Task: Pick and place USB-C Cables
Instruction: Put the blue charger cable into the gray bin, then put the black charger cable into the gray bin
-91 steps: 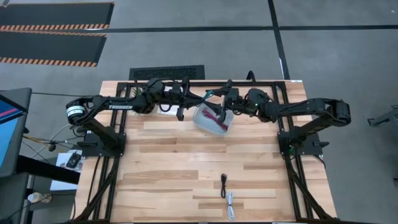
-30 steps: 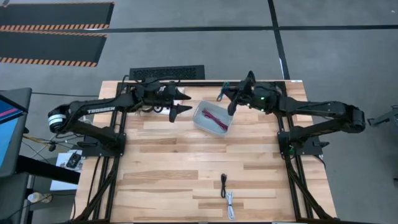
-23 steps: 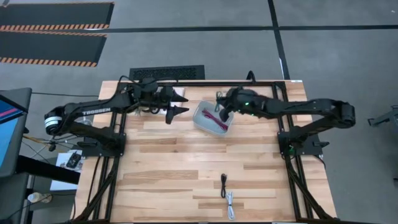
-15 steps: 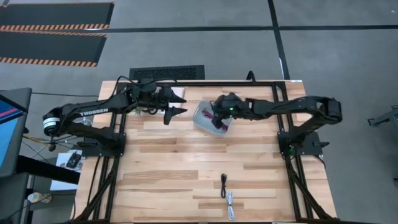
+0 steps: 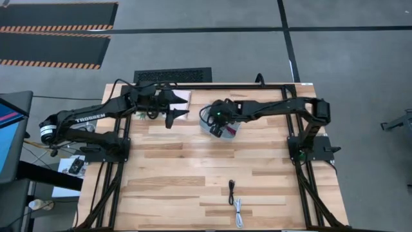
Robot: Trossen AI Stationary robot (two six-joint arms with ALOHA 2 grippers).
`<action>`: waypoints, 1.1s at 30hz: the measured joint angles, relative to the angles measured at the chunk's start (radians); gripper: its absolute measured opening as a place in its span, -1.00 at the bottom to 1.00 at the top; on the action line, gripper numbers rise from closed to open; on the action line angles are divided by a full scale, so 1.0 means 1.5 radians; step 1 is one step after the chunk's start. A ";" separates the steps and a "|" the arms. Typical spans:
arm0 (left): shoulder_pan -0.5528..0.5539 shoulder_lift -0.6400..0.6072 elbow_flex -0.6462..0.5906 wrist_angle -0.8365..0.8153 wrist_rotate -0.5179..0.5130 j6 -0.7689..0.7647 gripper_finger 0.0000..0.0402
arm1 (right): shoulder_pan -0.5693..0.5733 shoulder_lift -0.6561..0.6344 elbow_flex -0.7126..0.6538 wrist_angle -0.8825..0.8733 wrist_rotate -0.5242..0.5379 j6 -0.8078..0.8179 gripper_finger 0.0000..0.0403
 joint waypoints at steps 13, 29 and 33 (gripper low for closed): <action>0.000 -0.015 0.000 -0.036 -0.046 0.015 0.06 | -0.007 0.068 0.003 -0.024 -0.017 0.006 -0.85; 0.000 -0.015 0.000 -0.034 -0.046 0.017 0.06 | -0.007 0.068 -0.001 -0.015 -0.020 0.005 -0.42; 0.000 -0.015 0.000 -0.034 -0.046 0.017 0.06 | -0.008 0.068 -0.001 -0.014 -0.020 0.005 -0.21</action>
